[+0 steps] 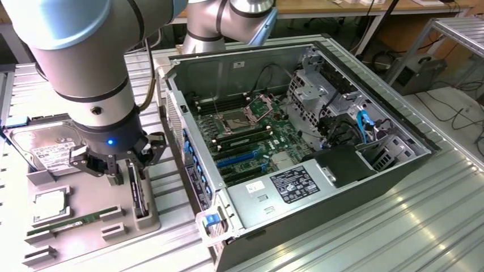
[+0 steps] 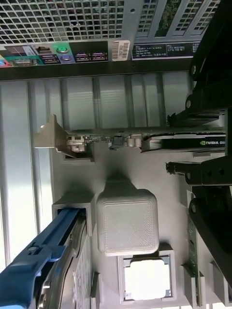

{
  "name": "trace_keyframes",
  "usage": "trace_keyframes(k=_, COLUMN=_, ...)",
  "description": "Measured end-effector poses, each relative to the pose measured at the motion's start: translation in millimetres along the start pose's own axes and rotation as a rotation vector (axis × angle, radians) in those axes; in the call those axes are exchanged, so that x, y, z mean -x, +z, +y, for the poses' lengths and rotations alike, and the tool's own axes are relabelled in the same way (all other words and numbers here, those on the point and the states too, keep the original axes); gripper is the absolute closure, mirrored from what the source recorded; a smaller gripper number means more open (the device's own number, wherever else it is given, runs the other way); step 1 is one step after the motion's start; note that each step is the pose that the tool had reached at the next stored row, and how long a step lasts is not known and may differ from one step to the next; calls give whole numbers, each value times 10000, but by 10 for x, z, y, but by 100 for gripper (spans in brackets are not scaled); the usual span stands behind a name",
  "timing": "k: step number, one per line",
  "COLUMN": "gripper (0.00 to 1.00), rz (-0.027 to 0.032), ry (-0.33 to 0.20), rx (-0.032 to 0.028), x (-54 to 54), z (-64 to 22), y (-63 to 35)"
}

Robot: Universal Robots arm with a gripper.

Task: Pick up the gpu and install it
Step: 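Pick up the gpu and move the gpu toward the slot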

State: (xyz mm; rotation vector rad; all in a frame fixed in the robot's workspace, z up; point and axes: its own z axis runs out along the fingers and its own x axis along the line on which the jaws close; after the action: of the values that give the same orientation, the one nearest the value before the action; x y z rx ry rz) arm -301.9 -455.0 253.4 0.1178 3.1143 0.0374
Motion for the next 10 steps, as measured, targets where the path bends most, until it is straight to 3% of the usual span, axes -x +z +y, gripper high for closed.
trace_keyframes(k=3, gripper=58, rz=-1, ry=0, rx=1, x=-1, z=-1, y=55)
trace_keyframes(k=10, gripper=58, rz=-1, ry=0, rx=0, x=-1, z=-2, y=56)
